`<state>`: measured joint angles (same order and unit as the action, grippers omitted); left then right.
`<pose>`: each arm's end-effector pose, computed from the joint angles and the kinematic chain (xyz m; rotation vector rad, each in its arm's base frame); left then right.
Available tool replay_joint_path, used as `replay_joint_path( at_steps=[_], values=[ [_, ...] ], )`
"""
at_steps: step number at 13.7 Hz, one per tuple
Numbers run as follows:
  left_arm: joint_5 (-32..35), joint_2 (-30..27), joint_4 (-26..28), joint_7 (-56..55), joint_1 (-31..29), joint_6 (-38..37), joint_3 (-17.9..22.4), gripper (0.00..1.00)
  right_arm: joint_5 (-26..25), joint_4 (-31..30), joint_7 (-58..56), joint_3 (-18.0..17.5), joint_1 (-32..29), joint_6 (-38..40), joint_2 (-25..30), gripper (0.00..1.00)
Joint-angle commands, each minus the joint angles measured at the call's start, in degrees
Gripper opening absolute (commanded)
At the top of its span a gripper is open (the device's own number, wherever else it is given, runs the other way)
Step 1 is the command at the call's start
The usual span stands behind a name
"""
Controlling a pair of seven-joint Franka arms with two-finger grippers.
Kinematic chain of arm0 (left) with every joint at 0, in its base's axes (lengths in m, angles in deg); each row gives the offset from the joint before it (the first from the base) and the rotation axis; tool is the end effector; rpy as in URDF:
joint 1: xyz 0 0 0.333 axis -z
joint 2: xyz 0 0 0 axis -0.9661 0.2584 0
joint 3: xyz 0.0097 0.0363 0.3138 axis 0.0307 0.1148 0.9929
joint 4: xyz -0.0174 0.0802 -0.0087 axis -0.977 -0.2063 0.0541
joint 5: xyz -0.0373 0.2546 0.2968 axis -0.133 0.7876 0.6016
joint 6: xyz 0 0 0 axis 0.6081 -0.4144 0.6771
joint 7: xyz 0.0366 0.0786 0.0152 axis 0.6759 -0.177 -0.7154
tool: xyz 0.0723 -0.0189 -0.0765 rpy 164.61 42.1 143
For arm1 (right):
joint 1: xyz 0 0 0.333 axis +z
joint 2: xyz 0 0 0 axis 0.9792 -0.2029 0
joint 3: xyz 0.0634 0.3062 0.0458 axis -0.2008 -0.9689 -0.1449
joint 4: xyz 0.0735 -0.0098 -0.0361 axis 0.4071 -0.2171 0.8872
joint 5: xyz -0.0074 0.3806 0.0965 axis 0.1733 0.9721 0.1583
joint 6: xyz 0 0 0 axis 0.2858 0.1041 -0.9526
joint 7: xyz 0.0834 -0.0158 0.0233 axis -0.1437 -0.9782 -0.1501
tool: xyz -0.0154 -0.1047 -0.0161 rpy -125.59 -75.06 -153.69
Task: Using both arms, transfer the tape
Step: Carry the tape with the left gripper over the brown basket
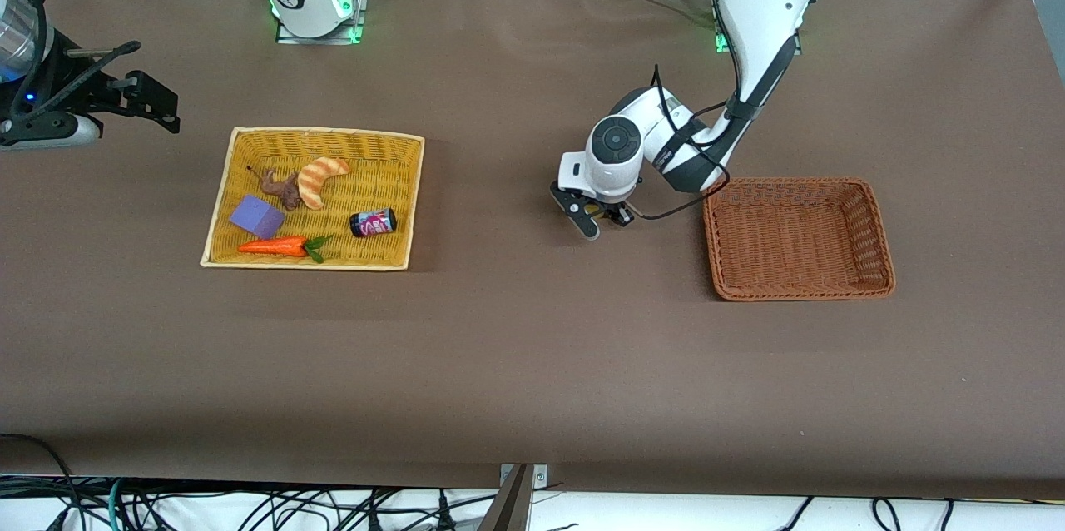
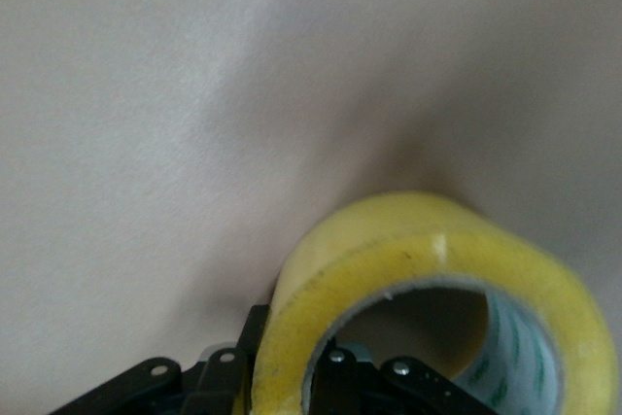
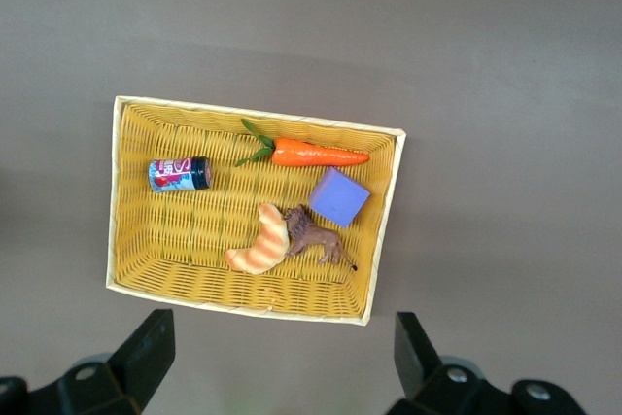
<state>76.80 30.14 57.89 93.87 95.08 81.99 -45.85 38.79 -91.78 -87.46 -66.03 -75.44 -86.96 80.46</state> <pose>0.5004 -0.3826 0.1824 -2.7832 1.3804 0.2236 0.5562 0.0453 0.6109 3.0927 0.1596 -0.0642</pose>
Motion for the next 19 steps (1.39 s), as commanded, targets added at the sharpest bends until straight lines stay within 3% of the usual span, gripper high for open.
replay_joint_path(
  at_steps=[1, 3, 5, 7, 11, 14, 18, 19],
  values=[
    [1.3, -3.7, -3.2, 1.4, -0.1, -10.2, -0.1, 0.00, -0.8, 1.3, -0.7, -0.7, -1.1, 0.2, -0.7, 1.00],
    [1.2, -8.1, -6.2, 2.1, -2.0, -24.3, -0.3, 0.00, -0.8, 1.3, -0.8, -0.6, -1.2, 0.2, -0.7, 1.00],
    [1.2, -8.8, -11.7, 5.5, -3.6, -35.9, -0.2, 0.00, -0.8, 1.3, -0.6, -0.7, -1.0, 0.2, -0.7, 1.00],
    [1.4, -8.5, -16.4, 7.4, -6.2, -41.6, 0.4, 0.00, -0.8, 1.3, -0.4, -0.6, -1.2, 0.1, -0.7, 1.00],
    [9.3, -6.6, -16.1, 9.8, -16.3, -36.3, 0.9, 0.00, -0.8, 1.3, -0.4, -0.5, -1.3, 0.2, -0.6, 1.00],
    [9.5, -2.6, -14.2, 16.4, -22.4, -30.3, 1.0, 0.00, -0.9, 1.3, -0.6, -0.4, -1.3, 0.2, -0.5, 1.00],
    [9.4, 2.0, -13.5, 36.6, -28.8, -17.4, 1.0, 0.00, -0.8, 1.3, -0.5, -0.3, -1.3, 0.2, -0.5, 1.00],
    [9.4, 2.1, -13.5, 37.3, -28.7, -17.1, 1.0, 0.21, -0.8, 1.3, -0.4, -0.3, -1.3, 0.2, -0.4, 1.00]
  ],
)
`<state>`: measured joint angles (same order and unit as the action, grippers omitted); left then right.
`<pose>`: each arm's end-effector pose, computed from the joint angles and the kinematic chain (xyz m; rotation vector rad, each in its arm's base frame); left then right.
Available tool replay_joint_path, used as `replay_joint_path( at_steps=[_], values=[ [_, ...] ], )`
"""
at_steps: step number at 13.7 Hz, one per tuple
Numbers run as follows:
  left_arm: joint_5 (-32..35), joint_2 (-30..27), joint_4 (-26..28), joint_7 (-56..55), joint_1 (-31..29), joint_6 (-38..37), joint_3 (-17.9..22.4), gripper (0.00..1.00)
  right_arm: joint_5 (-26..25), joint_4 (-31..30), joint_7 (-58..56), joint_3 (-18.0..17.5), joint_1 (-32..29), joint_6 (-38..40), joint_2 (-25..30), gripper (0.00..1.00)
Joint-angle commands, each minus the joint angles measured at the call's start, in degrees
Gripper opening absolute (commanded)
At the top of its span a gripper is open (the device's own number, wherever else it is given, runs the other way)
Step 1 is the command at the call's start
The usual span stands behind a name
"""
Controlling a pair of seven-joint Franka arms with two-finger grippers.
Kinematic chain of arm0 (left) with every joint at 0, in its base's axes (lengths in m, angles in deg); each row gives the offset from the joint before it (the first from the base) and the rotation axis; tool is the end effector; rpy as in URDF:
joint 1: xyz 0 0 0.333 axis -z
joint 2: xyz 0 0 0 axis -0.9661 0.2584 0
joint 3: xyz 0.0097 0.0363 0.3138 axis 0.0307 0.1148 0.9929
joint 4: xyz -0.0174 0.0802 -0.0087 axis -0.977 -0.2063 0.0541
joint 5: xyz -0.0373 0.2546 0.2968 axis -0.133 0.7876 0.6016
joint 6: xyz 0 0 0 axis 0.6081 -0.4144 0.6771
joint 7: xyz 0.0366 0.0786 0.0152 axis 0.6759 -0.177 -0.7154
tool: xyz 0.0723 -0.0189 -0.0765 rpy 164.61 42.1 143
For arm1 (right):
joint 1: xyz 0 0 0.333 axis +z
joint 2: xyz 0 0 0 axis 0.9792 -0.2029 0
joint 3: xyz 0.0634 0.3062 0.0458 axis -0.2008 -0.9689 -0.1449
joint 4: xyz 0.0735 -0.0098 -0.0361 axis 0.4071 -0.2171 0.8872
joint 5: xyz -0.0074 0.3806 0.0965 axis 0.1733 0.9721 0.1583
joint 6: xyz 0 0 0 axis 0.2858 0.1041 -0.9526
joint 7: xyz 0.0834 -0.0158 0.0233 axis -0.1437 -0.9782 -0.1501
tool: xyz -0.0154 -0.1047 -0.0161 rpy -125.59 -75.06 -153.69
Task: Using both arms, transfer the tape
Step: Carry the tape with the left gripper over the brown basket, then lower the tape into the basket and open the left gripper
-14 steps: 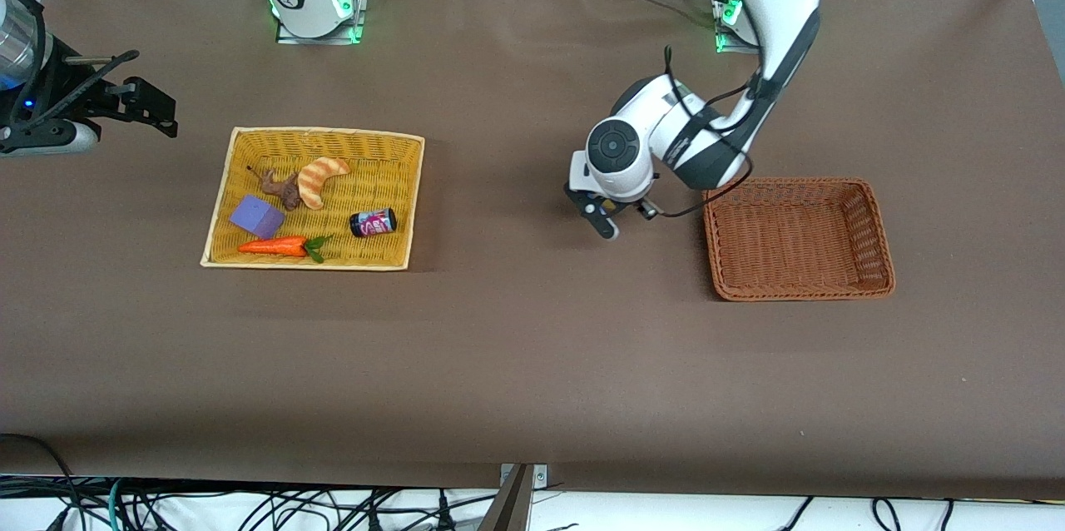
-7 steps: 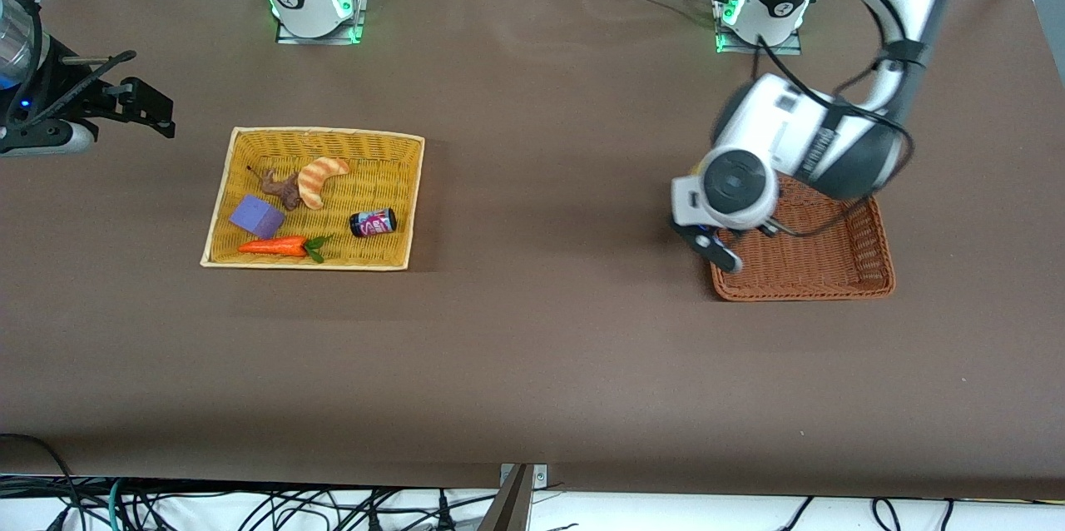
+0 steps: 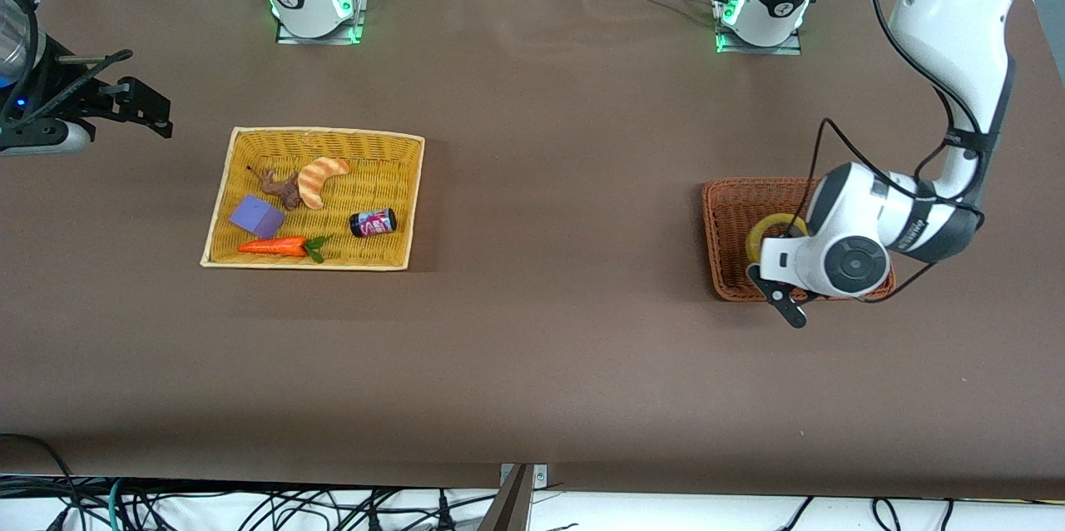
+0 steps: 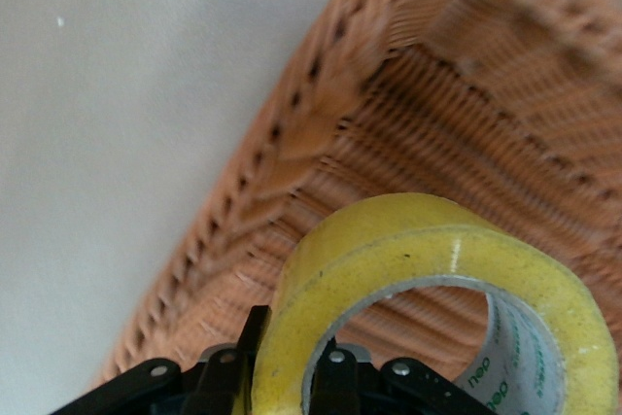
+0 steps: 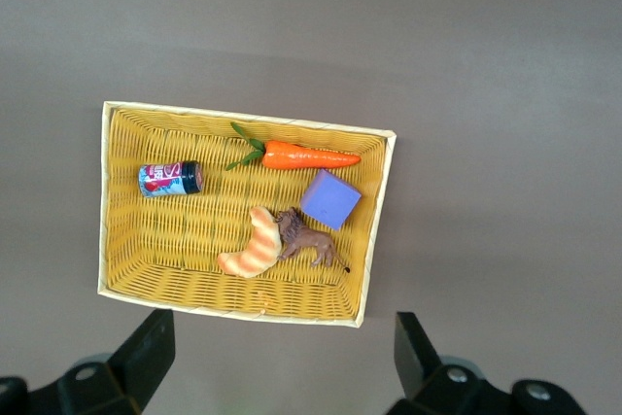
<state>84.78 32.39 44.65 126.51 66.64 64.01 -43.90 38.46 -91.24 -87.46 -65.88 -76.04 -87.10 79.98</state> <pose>0.6632 -0.0505 0.2240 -2.6648 1.4417 0.4618 0.5598 0.0375 0.6108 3.0887 0.1392 -0.0588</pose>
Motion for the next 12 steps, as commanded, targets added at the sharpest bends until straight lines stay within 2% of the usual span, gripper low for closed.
replay_joint_path(
  at_steps=[1, 4, 6, 9, 10, 12],
  values=[
    [1.4, -0.3, -0.5, 5.3, 0.2, 0.9, -1.0, 0.99, -0.5, 0.8, -0.4, -0.4, -0.8, 0.3, -0.1, 1.00],
    [0.3, -4.5, -0.5, 5.4, -0.1, -1.7, -3.7, 1.00, -0.4, 0.8, -0.3, 0.0, -0.7, 0.2, -0.1, 1.00],
    [0.1, -7.4, -2.4, 3.0, -0.1, -6.4, -5.6, 1.00, -0.4, 0.8, -0.4, -0.1, -0.7, 0.3, -0.1, 1.00],
    [-7.9, -12.9, -4.4, 1.1, -0.5, -10.3, -6.1, 1.00, -0.4, 0.8, -0.4, 0.2, -0.7, 0.3, 0.0, 1.00],
    [-10.3, -14.3, -6.8, -0.4, -0.5, -10.9, -6.0, 1.00, -0.4, 0.8, -0.4, 0.2, -0.7, 0.3, 0.0, 1.00],
    [-12.7, -14.2, -13.3, -6.0, 0.2, -17.2, -6.0, 1.00, -0.4, 0.8, -0.5, 0.2, -0.7, 0.3, 0.0, 1.00]
  ],
)
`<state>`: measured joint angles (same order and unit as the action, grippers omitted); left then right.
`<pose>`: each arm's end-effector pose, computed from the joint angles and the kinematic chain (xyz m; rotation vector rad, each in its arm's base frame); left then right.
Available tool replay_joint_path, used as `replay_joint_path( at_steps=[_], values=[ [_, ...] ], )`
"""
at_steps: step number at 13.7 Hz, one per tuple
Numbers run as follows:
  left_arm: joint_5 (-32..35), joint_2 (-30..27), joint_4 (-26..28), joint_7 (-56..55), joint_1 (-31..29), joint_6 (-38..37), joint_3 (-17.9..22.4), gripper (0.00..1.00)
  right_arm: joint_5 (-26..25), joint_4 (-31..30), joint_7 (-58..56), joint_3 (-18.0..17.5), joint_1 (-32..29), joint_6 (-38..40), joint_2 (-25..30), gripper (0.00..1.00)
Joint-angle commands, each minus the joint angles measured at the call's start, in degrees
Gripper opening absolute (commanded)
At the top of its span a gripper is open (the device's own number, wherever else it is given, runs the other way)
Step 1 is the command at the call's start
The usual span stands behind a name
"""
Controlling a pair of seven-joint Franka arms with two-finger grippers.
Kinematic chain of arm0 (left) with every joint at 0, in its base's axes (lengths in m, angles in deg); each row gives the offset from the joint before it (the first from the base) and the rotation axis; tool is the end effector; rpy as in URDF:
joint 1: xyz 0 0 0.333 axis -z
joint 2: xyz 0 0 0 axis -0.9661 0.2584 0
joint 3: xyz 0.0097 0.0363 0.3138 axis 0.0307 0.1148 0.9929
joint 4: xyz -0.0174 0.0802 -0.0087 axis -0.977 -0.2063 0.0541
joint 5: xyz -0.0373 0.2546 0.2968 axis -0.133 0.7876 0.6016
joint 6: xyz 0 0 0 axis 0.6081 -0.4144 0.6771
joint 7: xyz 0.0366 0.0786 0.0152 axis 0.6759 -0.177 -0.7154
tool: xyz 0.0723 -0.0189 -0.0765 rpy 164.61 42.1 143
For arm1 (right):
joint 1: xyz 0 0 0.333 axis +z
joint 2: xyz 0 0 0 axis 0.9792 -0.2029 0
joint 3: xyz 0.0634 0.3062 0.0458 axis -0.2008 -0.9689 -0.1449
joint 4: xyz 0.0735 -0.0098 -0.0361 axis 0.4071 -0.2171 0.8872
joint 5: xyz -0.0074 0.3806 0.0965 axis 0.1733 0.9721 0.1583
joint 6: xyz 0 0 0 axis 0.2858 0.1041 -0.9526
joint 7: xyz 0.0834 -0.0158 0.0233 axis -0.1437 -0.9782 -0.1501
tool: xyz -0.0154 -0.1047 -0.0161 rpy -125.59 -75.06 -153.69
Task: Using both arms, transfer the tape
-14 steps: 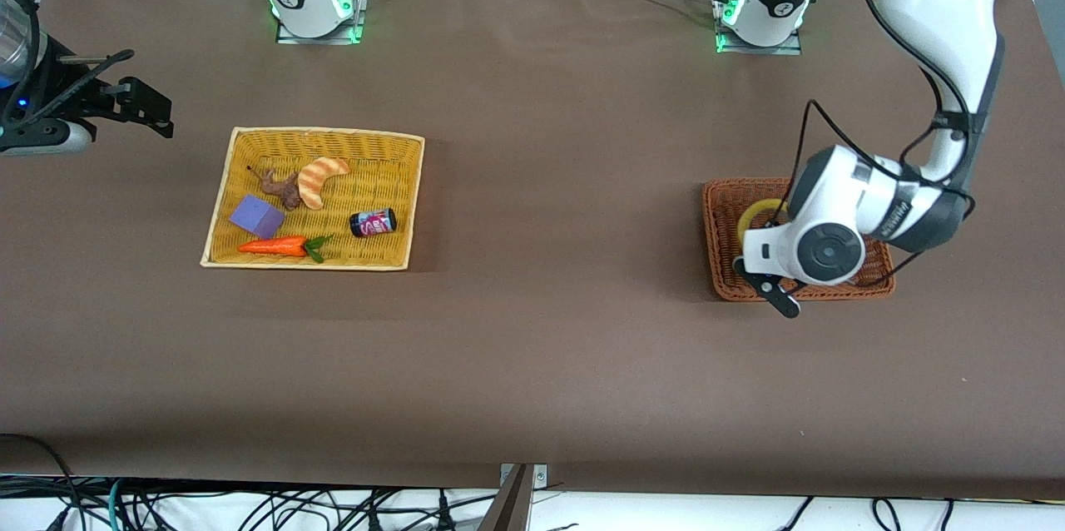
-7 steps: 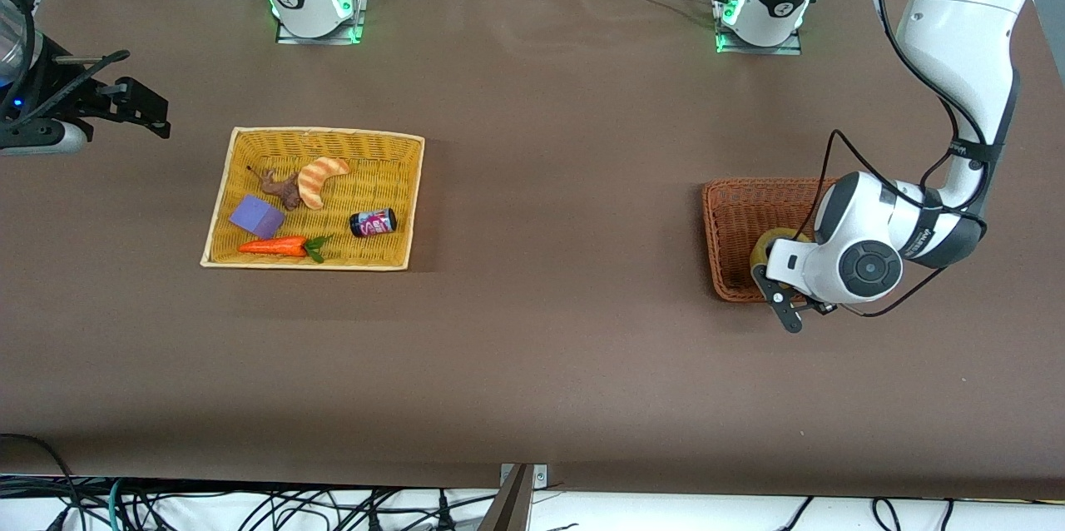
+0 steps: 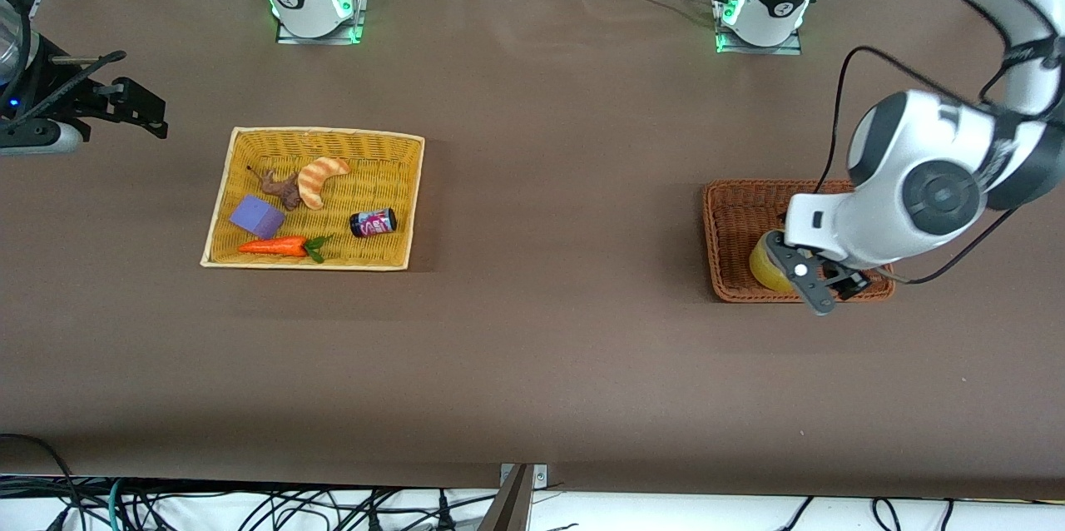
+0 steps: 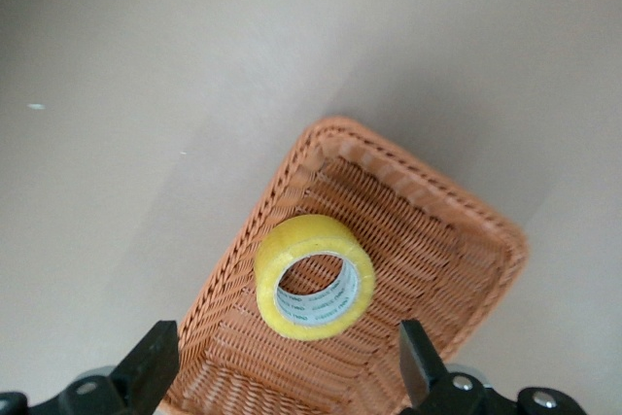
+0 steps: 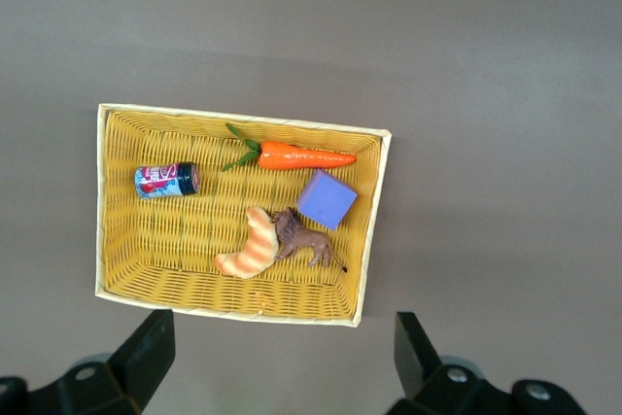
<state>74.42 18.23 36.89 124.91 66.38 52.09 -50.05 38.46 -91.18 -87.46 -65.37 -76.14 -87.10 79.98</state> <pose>0.6611 -0.1069 0.4385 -2.7867 1.3862 0.1731 0.5602 0.0316 0.6113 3.0894 0.1227 -0.0576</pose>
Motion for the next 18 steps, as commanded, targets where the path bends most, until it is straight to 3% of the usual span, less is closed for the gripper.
replay_joint_path(
  at_steps=[1, 4, 6, 8, 9, 10, 14, 18],
  values=[
    [-2.4, 0.1, -7.3, -7.9, 0.6, -6.0, 0.0, 1.00, -0.4, 0.7, -0.4, -0.3, -0.6, 0.3, 0.0, 1.00],
    [-2.5, -1.6, -8.1, -17.7, 0.6, -8.4, -0.4, 1.00, -0.5, 0.7, -0.6, -0.3, -0.6, 0.3, 0.1, 1.00],
    [-3.4, -5.8, -6.8, -24.8, 3.0, -9.7, 1.4, 1.00, -0.5, 0.7, -0.6, -0.3, -0.6, 0.3, 0.1, 1.00],
    [-10.0, -9.6, -3.5, -36.8, 9.3, -9.6, 11.6, 1.00, -0.4, 0.7, -0.5, -0.3, -0.6, 0.3, 0.1, 1.00],
    [-14.0, -10.7, -1.8, -40.5, 10.3, -9.6, 14.6, 1.00, -0.4, 0.7, -0.5, -0.3, -0.6, 0.3, 0.0, 1.00],
    [-15.1, -13.2, 1.5, -41.9, 10.2, -8.7, 14.9, 1.00, -0.4, 0.7, -0.6, -0.3, -0.6, 0.3, 0.0, 1.00],
    [-14.9, -25.6, 19.8, -41.5, 7.7, 6.3, 16.0, 1.00, -0.4, 0.7, -0.5, -0.3, -0.6, 0.7, 0.0, 1.00],
    [-10.8, -26.5, 19.6, -41.6, 7.4, 5.4, 15.3, 1.00, -0.4, 0.7, -0.5, -0.3, -0.6, 1.6, 0.1, 1.00]
  ],
)
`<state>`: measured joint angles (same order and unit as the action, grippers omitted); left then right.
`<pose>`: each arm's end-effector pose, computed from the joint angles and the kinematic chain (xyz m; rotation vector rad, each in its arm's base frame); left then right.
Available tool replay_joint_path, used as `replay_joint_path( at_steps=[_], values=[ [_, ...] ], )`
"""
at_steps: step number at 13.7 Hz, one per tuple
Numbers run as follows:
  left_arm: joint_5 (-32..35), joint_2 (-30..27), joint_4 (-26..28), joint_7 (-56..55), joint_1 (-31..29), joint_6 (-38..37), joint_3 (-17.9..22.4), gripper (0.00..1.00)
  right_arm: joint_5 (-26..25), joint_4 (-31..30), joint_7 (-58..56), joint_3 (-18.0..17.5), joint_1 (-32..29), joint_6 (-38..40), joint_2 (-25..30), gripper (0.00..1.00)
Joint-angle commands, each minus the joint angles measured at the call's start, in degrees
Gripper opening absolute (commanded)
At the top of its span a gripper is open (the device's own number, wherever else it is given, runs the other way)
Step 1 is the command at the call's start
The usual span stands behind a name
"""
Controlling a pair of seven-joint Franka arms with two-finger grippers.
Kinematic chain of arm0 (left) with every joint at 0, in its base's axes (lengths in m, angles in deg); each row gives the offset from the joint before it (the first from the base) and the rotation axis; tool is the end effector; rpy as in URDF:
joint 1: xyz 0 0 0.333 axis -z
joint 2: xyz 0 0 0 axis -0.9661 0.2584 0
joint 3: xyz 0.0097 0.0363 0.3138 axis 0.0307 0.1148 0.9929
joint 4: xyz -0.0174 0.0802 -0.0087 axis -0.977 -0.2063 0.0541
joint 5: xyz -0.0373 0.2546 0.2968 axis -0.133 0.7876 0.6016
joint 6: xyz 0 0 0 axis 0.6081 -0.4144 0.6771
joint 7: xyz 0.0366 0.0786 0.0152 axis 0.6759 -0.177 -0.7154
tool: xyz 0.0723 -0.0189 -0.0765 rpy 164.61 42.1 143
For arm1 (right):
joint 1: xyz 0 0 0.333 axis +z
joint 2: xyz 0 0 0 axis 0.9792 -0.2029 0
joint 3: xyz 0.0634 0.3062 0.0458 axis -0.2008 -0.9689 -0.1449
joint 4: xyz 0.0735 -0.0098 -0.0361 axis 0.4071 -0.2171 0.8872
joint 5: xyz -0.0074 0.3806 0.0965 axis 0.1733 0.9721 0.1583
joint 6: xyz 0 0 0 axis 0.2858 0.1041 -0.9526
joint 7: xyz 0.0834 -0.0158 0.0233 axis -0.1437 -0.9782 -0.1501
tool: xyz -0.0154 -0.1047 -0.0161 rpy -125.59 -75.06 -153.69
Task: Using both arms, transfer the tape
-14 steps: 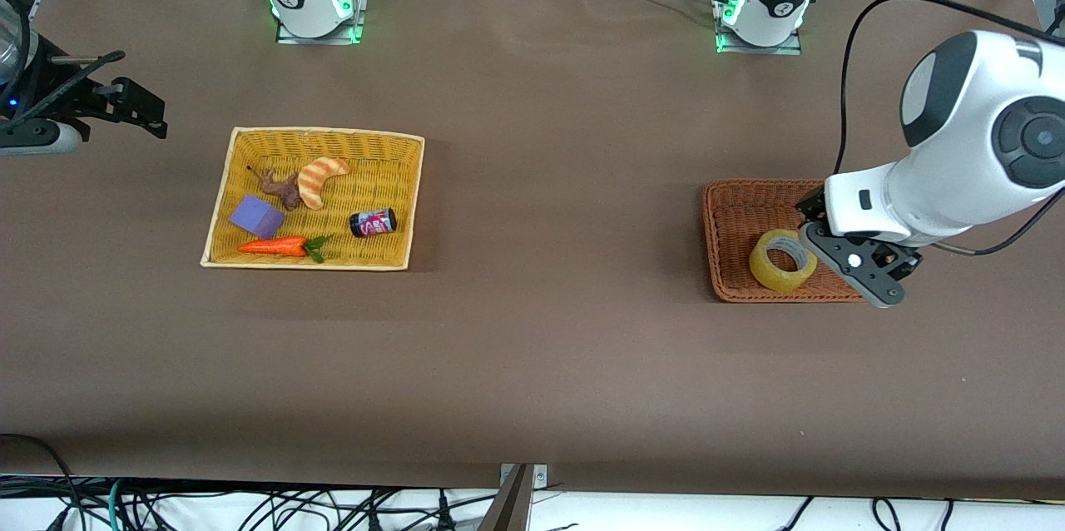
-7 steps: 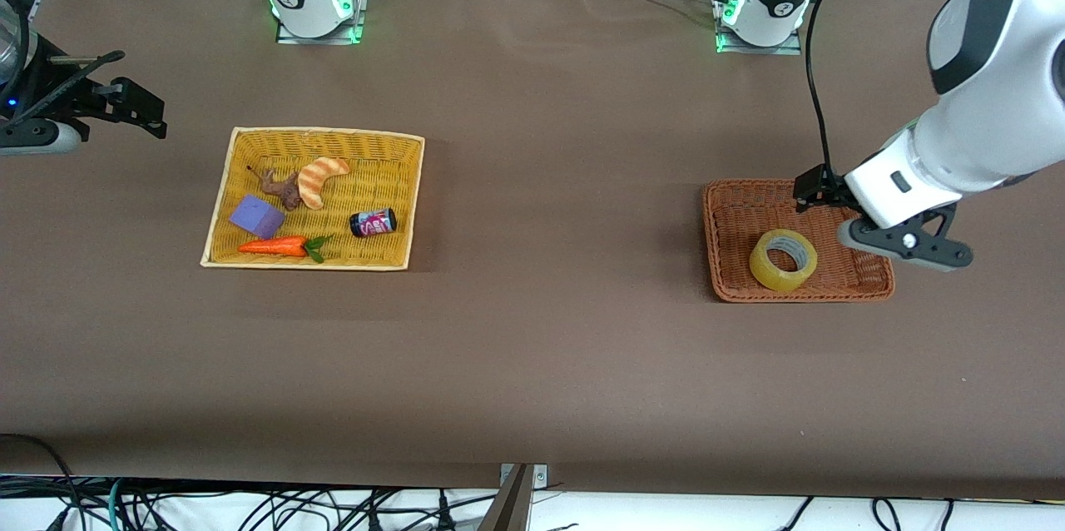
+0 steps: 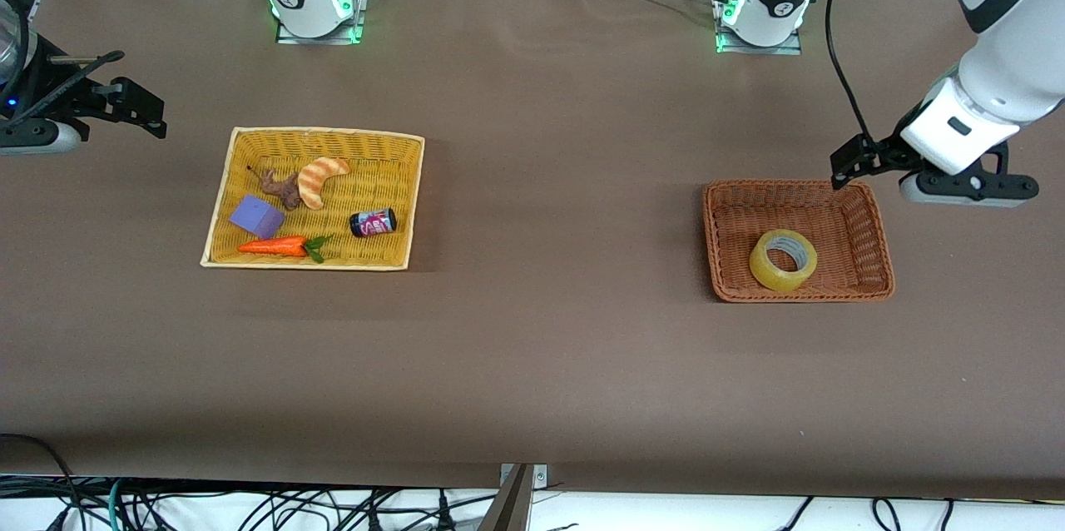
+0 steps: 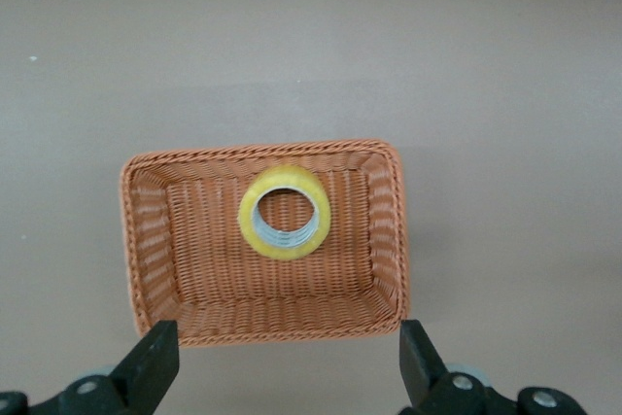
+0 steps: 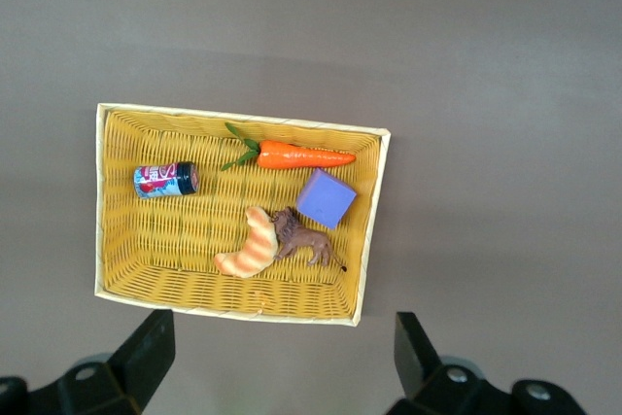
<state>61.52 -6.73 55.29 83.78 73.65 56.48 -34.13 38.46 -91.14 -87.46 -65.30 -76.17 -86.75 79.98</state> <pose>0.5664 -0.0569 0.5458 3.1305 -0.0402 0.0795 0.5596 0.0306 0.6111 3.0892 0.1197 -0.0660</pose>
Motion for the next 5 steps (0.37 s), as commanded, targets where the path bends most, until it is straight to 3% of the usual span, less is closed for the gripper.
replay_joint_path(
  at_steps=[1, 5],
  values=[
    [2.2, -0.7, 0.1, -0.3, 0.0, -0.3, -0.5, 1.00, -0.4, 0.7, -0.5, -0.4, -0.5, 1.3, 0.1, 1.00],
    [2.0, -0.6, -0.3, -1.0, -0.4, -0.9, -0.5, 1.00, -0.3, 0.7, -0.8, 0.9, -0.5, 1.2, 0.2, 1.00]
  ],
)
